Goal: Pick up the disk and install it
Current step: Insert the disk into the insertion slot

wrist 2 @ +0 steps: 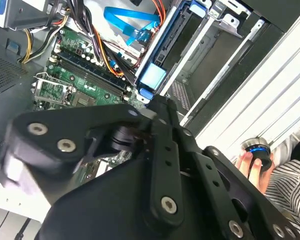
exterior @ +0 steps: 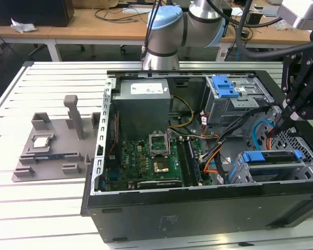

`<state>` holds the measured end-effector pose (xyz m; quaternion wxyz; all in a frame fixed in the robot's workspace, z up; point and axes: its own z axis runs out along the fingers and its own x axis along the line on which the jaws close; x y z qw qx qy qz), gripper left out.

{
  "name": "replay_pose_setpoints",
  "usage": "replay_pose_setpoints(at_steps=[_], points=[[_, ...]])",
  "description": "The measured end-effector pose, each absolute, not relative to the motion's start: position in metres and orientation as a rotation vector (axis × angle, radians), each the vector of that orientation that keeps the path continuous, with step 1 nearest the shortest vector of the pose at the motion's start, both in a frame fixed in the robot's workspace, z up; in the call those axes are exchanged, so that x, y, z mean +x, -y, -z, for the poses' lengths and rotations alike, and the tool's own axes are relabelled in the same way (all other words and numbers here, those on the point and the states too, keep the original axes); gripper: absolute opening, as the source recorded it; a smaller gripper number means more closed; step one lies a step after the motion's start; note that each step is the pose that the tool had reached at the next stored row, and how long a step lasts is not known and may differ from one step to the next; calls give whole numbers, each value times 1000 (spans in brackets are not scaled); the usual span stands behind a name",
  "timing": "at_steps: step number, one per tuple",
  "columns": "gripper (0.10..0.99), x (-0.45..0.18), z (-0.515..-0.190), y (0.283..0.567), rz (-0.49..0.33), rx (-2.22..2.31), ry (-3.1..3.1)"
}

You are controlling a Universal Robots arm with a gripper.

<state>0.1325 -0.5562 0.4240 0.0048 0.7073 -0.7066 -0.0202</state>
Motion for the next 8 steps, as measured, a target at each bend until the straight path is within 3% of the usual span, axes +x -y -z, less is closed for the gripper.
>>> replay_pose_setpoints(at_steps=[2,8], points=[[106,132,-424,556,63,2215,2213],[106,132,-424,556,63,2215,2213]])
